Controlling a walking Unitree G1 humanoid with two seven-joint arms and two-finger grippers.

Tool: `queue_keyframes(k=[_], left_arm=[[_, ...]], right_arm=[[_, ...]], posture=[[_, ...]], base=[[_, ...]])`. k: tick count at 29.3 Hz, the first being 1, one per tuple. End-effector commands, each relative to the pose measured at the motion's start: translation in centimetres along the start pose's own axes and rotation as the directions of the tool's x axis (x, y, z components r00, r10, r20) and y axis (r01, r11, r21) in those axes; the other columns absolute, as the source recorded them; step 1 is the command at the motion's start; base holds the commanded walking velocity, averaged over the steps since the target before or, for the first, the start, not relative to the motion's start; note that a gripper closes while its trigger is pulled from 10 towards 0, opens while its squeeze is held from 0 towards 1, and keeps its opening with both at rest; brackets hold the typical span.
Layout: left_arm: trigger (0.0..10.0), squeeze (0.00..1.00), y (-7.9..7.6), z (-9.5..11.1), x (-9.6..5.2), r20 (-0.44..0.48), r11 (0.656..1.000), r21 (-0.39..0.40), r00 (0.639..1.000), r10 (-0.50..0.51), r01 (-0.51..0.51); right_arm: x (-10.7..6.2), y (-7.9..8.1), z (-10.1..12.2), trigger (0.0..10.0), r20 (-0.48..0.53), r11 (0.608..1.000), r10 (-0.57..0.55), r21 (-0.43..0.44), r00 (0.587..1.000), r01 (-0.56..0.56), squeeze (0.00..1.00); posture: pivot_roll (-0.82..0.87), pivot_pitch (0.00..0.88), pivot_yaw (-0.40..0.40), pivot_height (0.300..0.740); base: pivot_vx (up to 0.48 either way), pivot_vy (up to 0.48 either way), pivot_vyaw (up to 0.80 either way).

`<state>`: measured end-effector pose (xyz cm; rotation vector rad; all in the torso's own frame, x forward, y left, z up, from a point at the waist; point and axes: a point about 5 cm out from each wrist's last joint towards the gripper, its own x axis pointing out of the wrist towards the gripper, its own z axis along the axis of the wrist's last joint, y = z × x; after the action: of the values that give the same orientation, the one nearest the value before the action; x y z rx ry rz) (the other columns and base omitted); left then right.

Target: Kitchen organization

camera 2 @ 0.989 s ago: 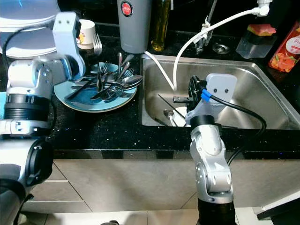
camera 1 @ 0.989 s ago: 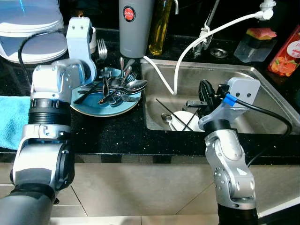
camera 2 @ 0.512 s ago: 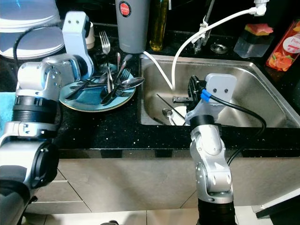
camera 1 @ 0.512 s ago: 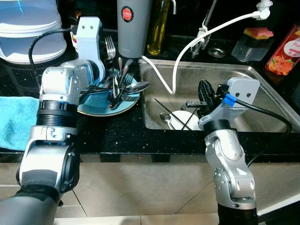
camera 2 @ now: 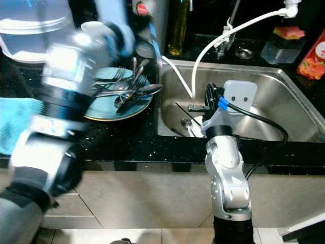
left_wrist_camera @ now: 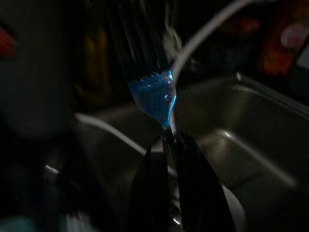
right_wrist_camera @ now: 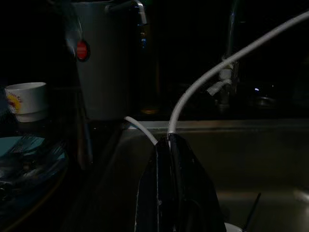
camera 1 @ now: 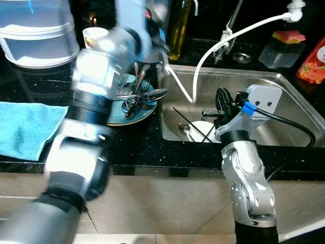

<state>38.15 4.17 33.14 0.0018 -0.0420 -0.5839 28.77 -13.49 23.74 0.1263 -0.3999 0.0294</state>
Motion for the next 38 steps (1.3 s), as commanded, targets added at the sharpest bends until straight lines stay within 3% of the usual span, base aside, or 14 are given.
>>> queue_keyframes(k=[1,5,10,11,12,13,20,21,22,25,29,31,34,38], left_arm=[[10.0,0.00,-2.1,-2.8,0.8,-0.066,0.998,-0.021,0.996,-0.055,0.053],[10.0,0.00,-3.3,-5.8,1.2,-0.158,0.987,0.120,0.983,-0.091,0.110],[10.0,0.00,-4.1,-8.1,1.0,-0.257,0.969,0.135,0.952,-0.167,0.207],[10.0,0.11,-4.1,-8.6,1.0,-0.276,0.967,0.136,0.946,-0.172,0.215],[10.0,0.35,-4.1,-8.9,0.9,-0.284,0.967,0.138,0.944,-0.170,0.216],[10.0,1.00,-4.1,-9.0,0.9,-0.289,0.967,0.141,0.943,-0.166,0.214],[10.0,1.00,-3.8,-7.2,0.9,-0.173,0.977,0.125,0.973,-0.149,0.172],[10.0,0.36,-3.7,-6.7,0.8,-0.161,0.979,0.121,0.976,-0.146,0.167],[10.0,0.00,-3.6,-6.3,0.7,-0.151,0.979,0.124,0.979,-0.140,0.159],[10.0,0.00,-3.4,-5.6,0.3,-0.151,0.978,0.142,0.980,-0.129,0.151],[10.0,0.00,-1.4,-2.4,-2.6,-0.178,0.904,0.366,0.970,-0.166,0.222],[10.0,0.00,-1.4,-2.4,-2.6,-0.178,0.904,0.366,0.970,-0.166,0.222],[10.0,0.00,3.8,-1.8,-4.9,-0.266,0.784,0.596,0.964,-0.011,0.173],[10.0,0.00,5.0,-2.0,-5.5,-0.288,0.720,0.674,0.956,0.051,0.165]], right_arm=[[-0.2,-0.3,-0.1,10.0,0.001,1.000,-0.017,-0.007,1.000,0.017,0.00],[-0.3,-0.7,-0.3,10.0,-0.012,0.999,-0.029,-0.030,1.000,0.029,0.00],[-0.4,-2.2,-2.0,10.0,-0.115,0.987,-0.121,-0.124,0.986,0.106,0.00],[-0.5,-2.5,-2.3,10.0,-0.140,0.985,-0.136,-0.128,0.981,0.118,0.00],[-0.5,-2.6,-2.6,10.0,-0.153,0.984,-0.144,-0.126,0.978,0.125,0.00],[-0.5,-2.6,-2.6,10.0,-0.158,0.984,-0.147,-0.122,0.976,0.129,0.00],[-0.2,-2.4,-2.0,10.0,-0.126,0.990,-0.125,-0.079,0.984,0.116,0.00],[-0.2,-2.3,-1.9,10.0,-0.119,0.991,-0.119,-0.074,0.986,0.111,0.00],[-0.1,-2.2,-1.8,10.0,-0.112,0.992,-0.114,-0.070,0.987,0.107,0.00],[-0.1,-2.0,-1.6,10.0,-0.105,0.993,-0.107,-0.066,0.989,0.101,0.00],[-0.1,-2.0,-1.5,10.0,-0.103,0.993,-0.102,-0.063,0.989,0.095,0.00],[-0.1,-2.0,-1.5,10.0,-0.103,0.993,-0.102,-0.063,0.989,0.095,0.00],[-0.1,-2.1,-1.5,10.0,-0.107,0.994,-0.099,-0.062,0.989,0.092,0.00],[-0.1,-2.1,-1.6,10.0,-0.109,0.994,-0.097,-0.061,0.989,0.091,0.00]], posture=[[0.23,0.064,-0.025,0.740],[0.23,0.065,-0.020,0.740],[0.23,0.068,-0.017,0.740],[0.23,0.069,-0.019,0.740],[0.23,0.069,-0.019,0.740],[0.23,0.069,-0.019,0.740],[0.24,0.071,-0.032,0.740],[0.24,0.071,-0.035,0.740],[0.24,0.071,-0.036,0.740],[0.23,0.072,-0.038,0.740],[0.24,0.075,-0.042,0.740],[0.24,0.075,-0.042,0.740],[0.25,0.072,-0.051,0.740],[0.25,0.071,-0.054,0.740]], base=[[0.000,0.000,0.00],[0.000,0.000,0.00],[0.000,0.000,0.00],[0.000,0.000,0.00],[0.000,0.000,0.00],[0.000,0.000,0.00],[0.000,0.000,0.00],[0.000,0.000,0.00],[0.000,0.000,0.00],[0.000,0.000,0.00],[0.000,0.000,0.00],[0.000,0.000,0.00],[0.000,0.000,0.00],[0.000,0.000,0.00]])
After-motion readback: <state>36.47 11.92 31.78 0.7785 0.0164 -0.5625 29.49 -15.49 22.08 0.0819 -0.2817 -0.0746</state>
